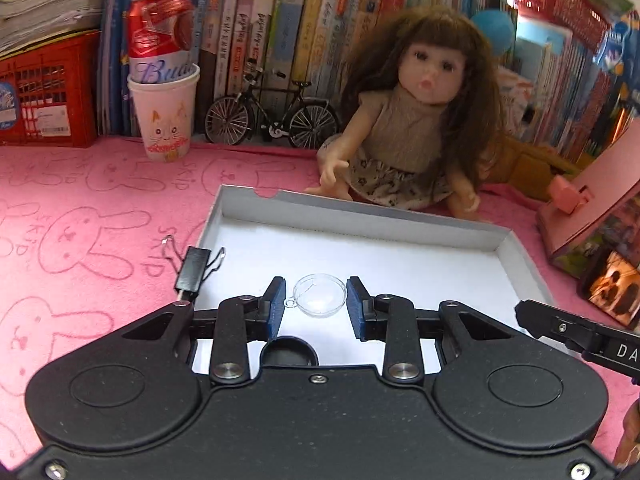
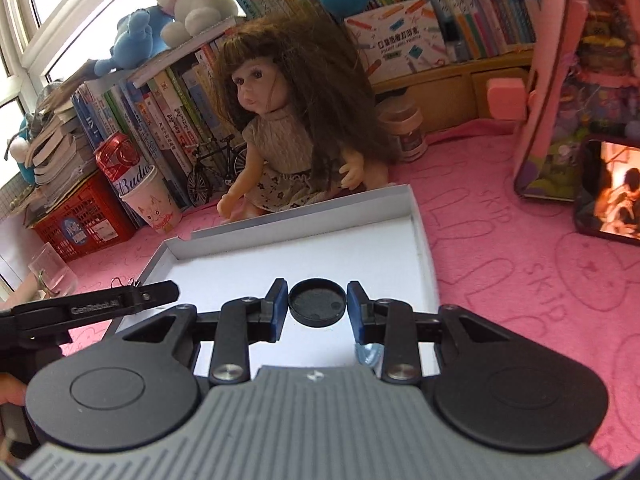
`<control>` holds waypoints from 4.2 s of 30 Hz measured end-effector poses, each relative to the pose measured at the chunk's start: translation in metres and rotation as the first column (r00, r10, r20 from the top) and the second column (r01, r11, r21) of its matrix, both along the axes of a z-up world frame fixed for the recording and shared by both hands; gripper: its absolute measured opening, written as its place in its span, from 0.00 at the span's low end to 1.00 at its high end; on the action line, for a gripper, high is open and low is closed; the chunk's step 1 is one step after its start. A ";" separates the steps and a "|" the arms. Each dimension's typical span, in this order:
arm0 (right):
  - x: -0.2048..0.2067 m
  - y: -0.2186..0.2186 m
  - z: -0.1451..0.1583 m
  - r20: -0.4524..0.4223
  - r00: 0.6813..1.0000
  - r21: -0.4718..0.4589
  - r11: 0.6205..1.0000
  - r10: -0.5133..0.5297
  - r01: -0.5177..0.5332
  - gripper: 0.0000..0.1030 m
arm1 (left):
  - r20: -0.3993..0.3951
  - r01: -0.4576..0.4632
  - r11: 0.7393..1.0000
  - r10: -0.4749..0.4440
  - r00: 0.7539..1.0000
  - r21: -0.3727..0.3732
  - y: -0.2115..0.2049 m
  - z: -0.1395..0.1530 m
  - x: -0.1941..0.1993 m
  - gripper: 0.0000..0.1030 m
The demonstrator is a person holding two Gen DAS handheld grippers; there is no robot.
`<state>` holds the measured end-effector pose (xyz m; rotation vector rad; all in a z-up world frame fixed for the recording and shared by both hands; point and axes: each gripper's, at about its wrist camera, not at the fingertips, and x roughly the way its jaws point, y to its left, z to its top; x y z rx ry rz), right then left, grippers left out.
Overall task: Organize rigid objects
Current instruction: 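Carry the clear lid and black cap over the tray and lower them, then open both grippers to drop the lid and cap into the tray, then move both grippers back to the loose objects on the table, then grasp a black round cap with the left gripper while the right grasps the red marker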
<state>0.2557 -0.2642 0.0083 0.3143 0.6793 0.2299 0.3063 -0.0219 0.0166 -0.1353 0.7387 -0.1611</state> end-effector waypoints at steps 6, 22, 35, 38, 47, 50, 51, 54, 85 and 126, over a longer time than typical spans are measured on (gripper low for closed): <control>0.009 0.009 -0.008 -0.059 0.998 -0.034 0.999 0.014 -0.016 0.36 | -0.028 0.014 0.998 -0.013 1.000 0.057 -0.006 -0.012 0.002 0.30; 0.000 0.029 -0.014 -0.084 0.996 -0.207 0.977 0.037 -0.054 0.37 | -0.092 0.096 0.993 -0.089 0.992 0.073 -0.022 -0.010 -0.015 0.30; -0.016 0.022 -0.007 -0.029 0.998 -0.166 0.985 0.047 -0.052 0.62 | -0.030 0.108 0.990 -0.106 0.994 0.085 -0.024 -0.004 -0.031 0.48; -0.024 0.018 0.001 0.001 0.999 -0.170 0.984 0.047 -0.047 0.69 | -0.001 0.107 0.991 -0.108 0.994 0.079 -0.021 0.002 -0.039 0.59; -0.057 0.001 0.017 0.067 0.997 -0.131 0.991 0.029 -0.020 0.82 | 0.093 0.140 0.987 -0.147 0.985 0.078 -0.017 0.022 -0.083 0.75; -0.069 0.000 0.020 0.087 0.996 -0.131 0.991 0.031 -0.019 0.84 | 0.122 0.151 0.985 -0.160 0.979 0.084 -0.018 0.027 -0.099 0.77; -0.073 0.000 0.021 0.095 0.995 -0.134 0.991 0.032 -0.019 0.85 | 0.132 0.154 0.984 -0.164 0.978 0.087 -0.019 0.029 -0.104 0.77; -0.083 0.001 0.024 0.118 0.993 -0.144 0.990 0.031 -0.014 0.89 | 0.149 0.162 0.983 -0.174 0.973 0.090 -0.021 0.031 -0.120 0.78; -0.196 0.002 0.008 0.259 0.964 -0.226 0.974 0.062 -0.001 1.00 | 0.195 0.263 0.958 -0.281 0.940 0.113 0.002 0.009 -0.250 0.77; -0.270 0.010 -0.027 0.149 0.963 -0.389 0.909 0.226 -0.153 0.17 | 0.157 0.350 0.924 -0.372 0.915 0.153 0.008 -0.031 -0.301 0.29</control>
